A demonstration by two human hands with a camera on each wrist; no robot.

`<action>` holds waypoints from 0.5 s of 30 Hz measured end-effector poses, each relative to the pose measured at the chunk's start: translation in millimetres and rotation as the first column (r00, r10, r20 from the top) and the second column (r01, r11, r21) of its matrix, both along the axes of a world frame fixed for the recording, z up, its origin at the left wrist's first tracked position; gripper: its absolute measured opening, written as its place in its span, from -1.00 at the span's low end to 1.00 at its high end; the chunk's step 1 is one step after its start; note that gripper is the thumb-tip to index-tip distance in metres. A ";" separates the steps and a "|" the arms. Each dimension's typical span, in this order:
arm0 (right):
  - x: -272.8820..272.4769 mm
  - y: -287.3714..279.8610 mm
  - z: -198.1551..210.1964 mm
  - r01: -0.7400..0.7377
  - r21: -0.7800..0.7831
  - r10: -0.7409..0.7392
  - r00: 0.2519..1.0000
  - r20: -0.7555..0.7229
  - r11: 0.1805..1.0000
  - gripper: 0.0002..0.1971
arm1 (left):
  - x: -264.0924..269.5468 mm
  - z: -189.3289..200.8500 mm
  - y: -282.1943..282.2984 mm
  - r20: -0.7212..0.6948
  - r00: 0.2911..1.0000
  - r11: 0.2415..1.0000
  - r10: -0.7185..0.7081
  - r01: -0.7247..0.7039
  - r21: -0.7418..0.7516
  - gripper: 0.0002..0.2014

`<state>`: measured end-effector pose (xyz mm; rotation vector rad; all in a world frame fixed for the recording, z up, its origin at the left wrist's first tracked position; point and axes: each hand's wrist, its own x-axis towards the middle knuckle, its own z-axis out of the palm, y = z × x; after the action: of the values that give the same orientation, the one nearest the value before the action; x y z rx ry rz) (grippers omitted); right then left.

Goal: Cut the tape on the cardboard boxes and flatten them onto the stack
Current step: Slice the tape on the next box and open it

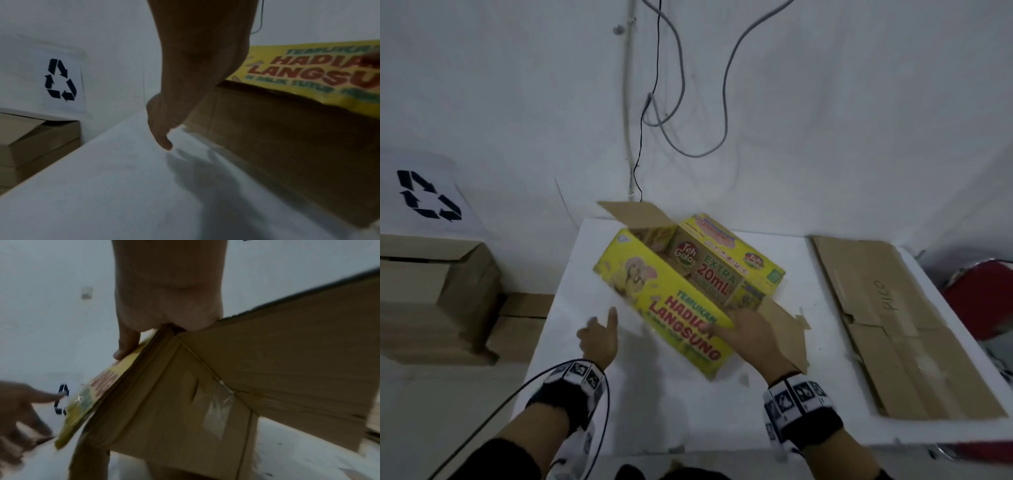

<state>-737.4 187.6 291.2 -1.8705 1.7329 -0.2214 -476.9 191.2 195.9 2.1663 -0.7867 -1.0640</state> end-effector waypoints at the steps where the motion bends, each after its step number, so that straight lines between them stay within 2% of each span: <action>1: 5.1 3.1 7.9 0.046 0.001 -0.046 0.996 0.083 0.999 -0.39 | -5.5 6.5 2.9 -0.150 0.987 0.996 -0.059 0.068 0.056 -0.19; 3: 10.2 8.0 23.6 0.123 0.042 -0.129 0.971 0.204 0.992 -0.45 | -18.7 21.0 7.7 -0.493 0.868 0.984 -0.058 0.132 0.116 -0.09; 5: 8.0 9.1 24.1 0.163 0.070 -0.177 0.938 0.299 0.984 -0.55 | -32.1 35.4 9.4 -0.647 0.760 0.973 -0.060 0.188 0.131 -0.11; 7: 3.3 6.6 17.8 0.218 0.113 -0.245 0.894 0.376 0.969 -0.44 | -44.8 47.6 7.3 -0.702 0.707 0.975 -0.089 0.206 0.083 -0.22; 8: 0.4 5.3 13.7 0.254 0.130 -0.285 0.865 0.412 0.959 -0.25 | -47.9 51.1 5.8 -0.715 0.694 0.982 -0.089 0.181 0.053 -0.27; 9: -2.5 4.5 9.8 0.286 0.156 -0.326 0.832 0.450 0.946 -0.11 | -50.6 55.1 5.0 -0.705 0.703 0.985 -0.091 0.169 0.042 -0.31; 10: -3.8 5.4 10.3 0.306 0.187 -0.359 0.790 0.497 0.933 -0.09 | -51.0 57.5 4.0 -0.691 0.715 0.985 -0.105 0.172 0.029 -0.34; 12: -7.0 9.5 13.3 0.313 0.226 -0.386 0.722 0.574 0.922 -0.27 | -51.8 64.5 7.8 -0.680 0.715 0.970 -0.161 0.241 0.024 -0.36; 15: -10.5 11.9 13.1 0.341 0.231 -0.410 0.703 0.581 0.911 -0.46 | -55.6 67.5 16.0 -0.721 0.674 0.959 -0.161 0.278 0.046 -0.44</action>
<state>-747.9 199.5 304.2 -1.1397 1.5755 -0.7982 -532.5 207.2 263.4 1.5479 -0.6002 -1.9815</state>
